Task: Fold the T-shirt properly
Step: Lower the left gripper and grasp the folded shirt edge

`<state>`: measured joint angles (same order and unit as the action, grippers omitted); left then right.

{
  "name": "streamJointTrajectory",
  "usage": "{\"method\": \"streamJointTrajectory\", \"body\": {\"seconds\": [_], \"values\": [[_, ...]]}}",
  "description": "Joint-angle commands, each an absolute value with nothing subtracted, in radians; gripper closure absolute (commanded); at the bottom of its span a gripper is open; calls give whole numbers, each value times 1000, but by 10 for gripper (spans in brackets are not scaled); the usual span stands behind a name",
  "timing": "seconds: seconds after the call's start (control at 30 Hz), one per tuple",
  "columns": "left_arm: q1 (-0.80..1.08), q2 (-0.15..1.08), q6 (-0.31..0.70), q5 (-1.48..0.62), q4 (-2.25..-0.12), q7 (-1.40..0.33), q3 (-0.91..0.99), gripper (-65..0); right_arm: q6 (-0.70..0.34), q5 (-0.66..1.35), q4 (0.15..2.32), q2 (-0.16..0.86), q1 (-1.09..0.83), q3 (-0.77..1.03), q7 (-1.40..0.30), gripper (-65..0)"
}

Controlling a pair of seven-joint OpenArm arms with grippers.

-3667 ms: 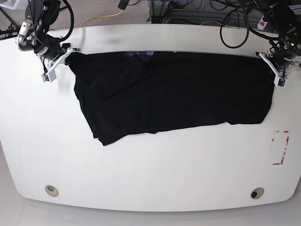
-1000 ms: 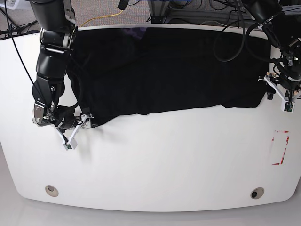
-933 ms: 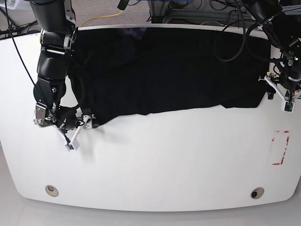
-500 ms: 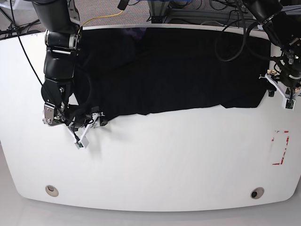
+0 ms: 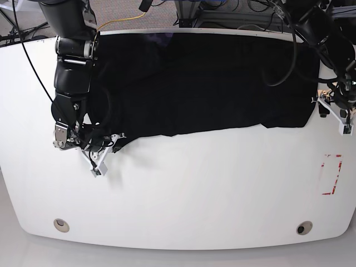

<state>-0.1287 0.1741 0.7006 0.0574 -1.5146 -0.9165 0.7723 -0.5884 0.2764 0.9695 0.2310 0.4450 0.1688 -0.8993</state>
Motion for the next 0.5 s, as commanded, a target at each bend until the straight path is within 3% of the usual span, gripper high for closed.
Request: {"method": "streamJointTrajectory", "body": {"seconds": [0.0, 0.47], "values": [[-176, 193, 698, 47, -1472, -895, 774, -469, -598, 283, 992, 242, 476, 171, -885, 0], [-291, 183, 698, 39, -1253, -895, 768, -478, -598, 285, 992, 242, 469, 171, -885, 0]]}}
